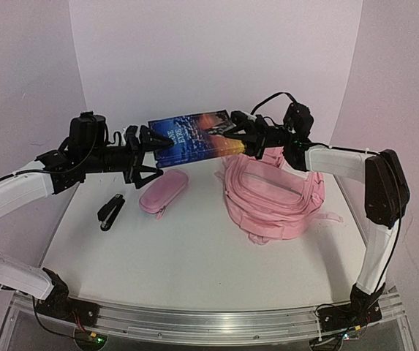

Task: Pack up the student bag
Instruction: Pick up the book from the center of the board.

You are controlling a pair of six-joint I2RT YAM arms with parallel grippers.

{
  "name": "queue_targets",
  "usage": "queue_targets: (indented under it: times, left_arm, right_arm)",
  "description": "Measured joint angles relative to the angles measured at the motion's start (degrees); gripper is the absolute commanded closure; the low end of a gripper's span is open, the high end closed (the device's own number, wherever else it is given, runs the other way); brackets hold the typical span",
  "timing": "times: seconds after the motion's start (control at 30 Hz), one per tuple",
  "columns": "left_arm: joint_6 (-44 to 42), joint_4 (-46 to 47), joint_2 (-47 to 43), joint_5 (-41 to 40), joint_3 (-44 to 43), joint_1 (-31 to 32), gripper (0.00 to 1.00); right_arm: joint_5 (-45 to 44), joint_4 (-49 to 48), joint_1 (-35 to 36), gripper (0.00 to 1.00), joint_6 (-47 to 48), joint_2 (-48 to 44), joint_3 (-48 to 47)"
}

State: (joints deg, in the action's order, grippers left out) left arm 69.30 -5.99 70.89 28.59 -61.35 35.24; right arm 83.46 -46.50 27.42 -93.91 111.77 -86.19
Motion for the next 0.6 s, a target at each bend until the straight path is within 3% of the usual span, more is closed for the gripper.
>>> queue_targets:
  times: [0.37,0.47,0.53,0.6]
  left_arm:
    - [4.5,16.4,3.2,-1.5,2.8,-0.2,0.57]
    - [5.9,19.8,4.0,-1.7,3.7,-0.4,0.75]
    - [6.7,22.4,4.4,-1.7,4.0,-0.6,0.88]
    - [6.9,24.6,4.6,-1.5,4.1,-0.7,0.98]
  right_arm:
    - [-1.0,-0.5,-0.1,1.0,0.0,-0.2,0.9]
    - [-1.5,-0.6,-0.1,1.0,0.0,-0.2,0.9]
    - [-1.8,-0.4,-0.1,0.89,-0.1,-0.2,1.0]
    - [-2.0,-0.4,-0.2,0.67,-0.2,-0.2,1.1]
